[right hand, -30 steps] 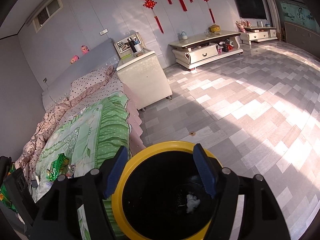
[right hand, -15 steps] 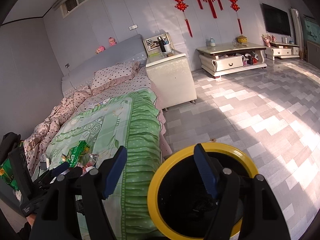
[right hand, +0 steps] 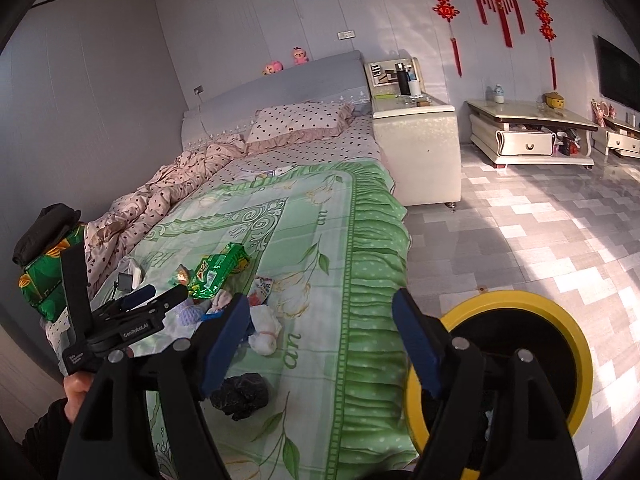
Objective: Collect trash
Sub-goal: 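Move both tools back over the bed toward the remaining trash, then grasp the blue mesh scrubber with the left tool while the right tool grasps a black bag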
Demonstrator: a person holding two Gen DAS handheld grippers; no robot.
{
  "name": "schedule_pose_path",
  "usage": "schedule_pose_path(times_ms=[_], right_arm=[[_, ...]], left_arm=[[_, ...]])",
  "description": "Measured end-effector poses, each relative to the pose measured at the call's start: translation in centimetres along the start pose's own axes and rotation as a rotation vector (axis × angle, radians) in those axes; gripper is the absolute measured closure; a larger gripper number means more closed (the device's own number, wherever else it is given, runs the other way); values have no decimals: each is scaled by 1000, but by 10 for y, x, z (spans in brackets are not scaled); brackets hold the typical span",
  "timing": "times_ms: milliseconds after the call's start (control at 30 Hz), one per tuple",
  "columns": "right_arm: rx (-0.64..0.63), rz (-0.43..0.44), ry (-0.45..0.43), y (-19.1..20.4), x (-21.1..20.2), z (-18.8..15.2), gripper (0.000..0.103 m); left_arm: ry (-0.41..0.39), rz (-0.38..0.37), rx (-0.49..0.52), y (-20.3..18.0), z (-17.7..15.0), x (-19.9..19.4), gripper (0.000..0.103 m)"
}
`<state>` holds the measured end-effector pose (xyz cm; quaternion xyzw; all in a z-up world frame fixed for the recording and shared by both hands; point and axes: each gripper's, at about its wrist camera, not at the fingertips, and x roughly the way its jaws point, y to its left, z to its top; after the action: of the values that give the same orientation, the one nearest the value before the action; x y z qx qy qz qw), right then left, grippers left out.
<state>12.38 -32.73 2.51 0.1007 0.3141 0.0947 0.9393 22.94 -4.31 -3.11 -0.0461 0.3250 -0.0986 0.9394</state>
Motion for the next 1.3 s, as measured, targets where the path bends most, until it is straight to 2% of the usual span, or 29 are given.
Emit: schedule_pose_path(times_ms=[367,633,833,1133,1300], right_arm=[[-97,74,108,60,45,-32,30],[-179,96,224,88,85,-70,27],[-233,96,299,98,109,-96,27],[-280,82,366,101,144,-117,27],[-290,70,382,99,160,-121,27]], left_arm=[[32,139,-102,91,-18,14,17],[86,209,-185,144,-38,44,17],[138,234,-239,168,-47,73,17],[202,245,-297,188,-53,122,17],[219,231,-309,189,-54,142,28]])
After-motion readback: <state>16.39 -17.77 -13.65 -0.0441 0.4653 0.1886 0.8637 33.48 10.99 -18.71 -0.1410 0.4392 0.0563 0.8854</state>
